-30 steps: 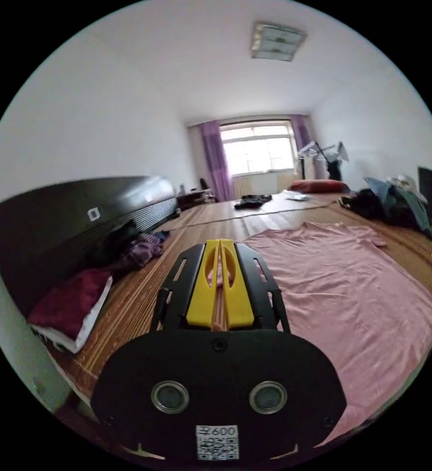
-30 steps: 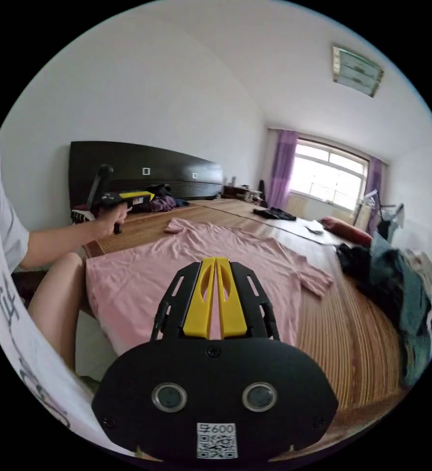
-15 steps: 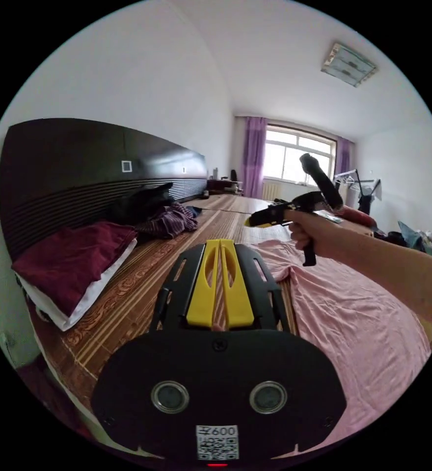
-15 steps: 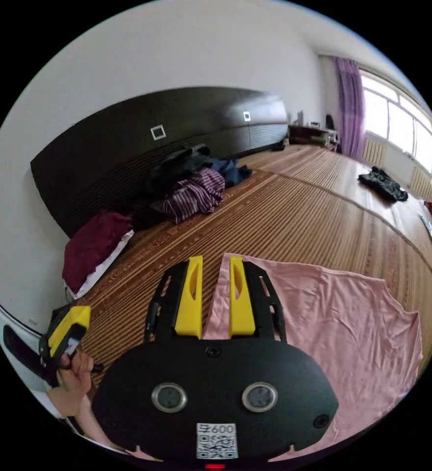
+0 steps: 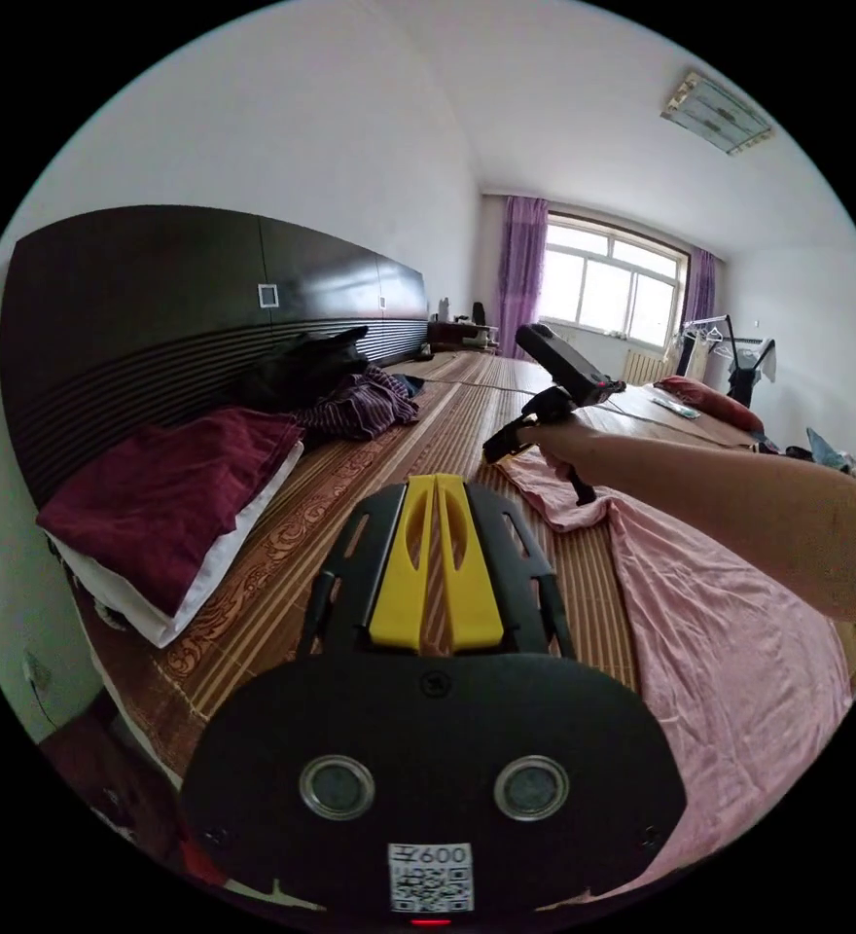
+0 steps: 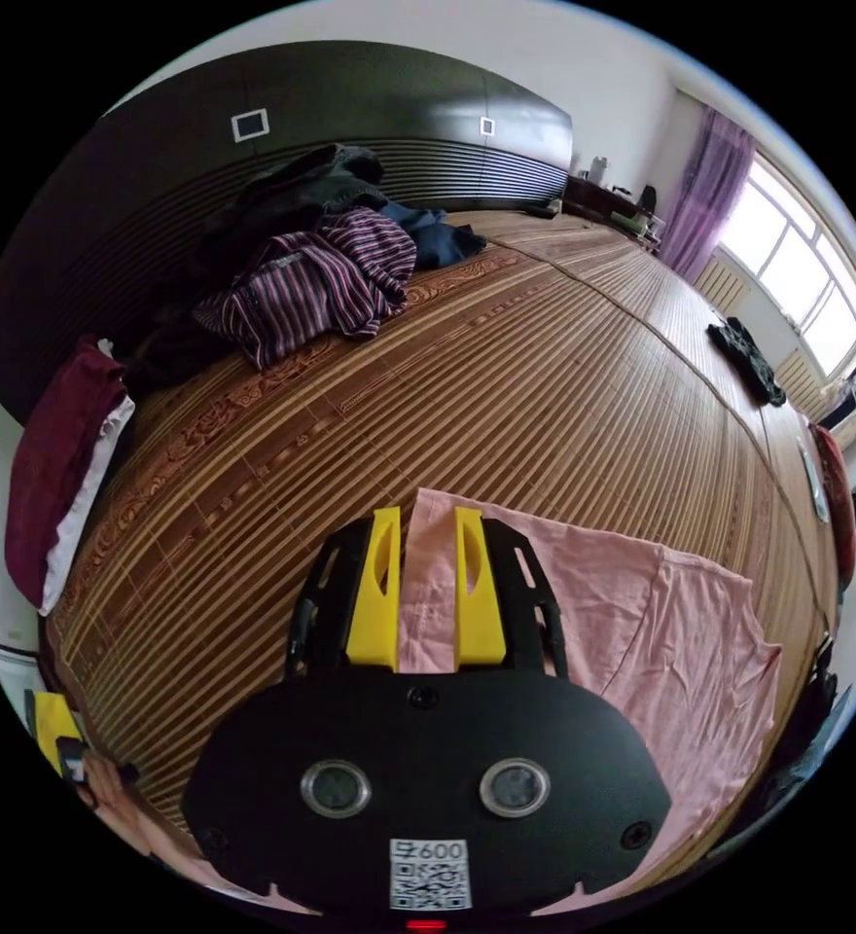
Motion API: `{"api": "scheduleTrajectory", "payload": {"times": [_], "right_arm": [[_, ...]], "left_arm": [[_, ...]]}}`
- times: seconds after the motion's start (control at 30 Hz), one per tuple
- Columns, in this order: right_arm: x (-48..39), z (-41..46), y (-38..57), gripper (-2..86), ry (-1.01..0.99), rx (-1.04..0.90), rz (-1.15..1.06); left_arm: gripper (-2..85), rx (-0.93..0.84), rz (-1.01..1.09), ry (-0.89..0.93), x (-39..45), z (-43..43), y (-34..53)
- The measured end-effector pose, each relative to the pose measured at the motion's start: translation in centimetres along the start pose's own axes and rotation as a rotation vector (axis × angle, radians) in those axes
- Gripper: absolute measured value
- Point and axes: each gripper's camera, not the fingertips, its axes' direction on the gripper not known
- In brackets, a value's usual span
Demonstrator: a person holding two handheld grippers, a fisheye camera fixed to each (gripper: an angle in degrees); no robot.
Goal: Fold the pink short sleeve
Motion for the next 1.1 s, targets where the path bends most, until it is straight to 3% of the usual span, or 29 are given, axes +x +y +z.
{"api": "scheduleTrajectory", "payload": {"times": [0.27, 0.87, 1.1], "right_arm": [[2.7, -1.9, -4.4, -0.6, 0.113, 0.059, 0.024], [35.4, -27.6, -2.2, -0.9, -0.403, 0.39, 0.318], [47.0, -34.1, 1.7, -0.9, -0.499, 0.46, 0.459]], "left_arm": [[0.4, 0.035, 0.018, -0.017, -0.5, -5.7, -2.2], [0.5, 0.009, 0.083, -0.068, 0.4, -14.3, -3.0], [0.4, 0.012, 0.067, -0.036, 1.6, -16.5, -3.5]]}}
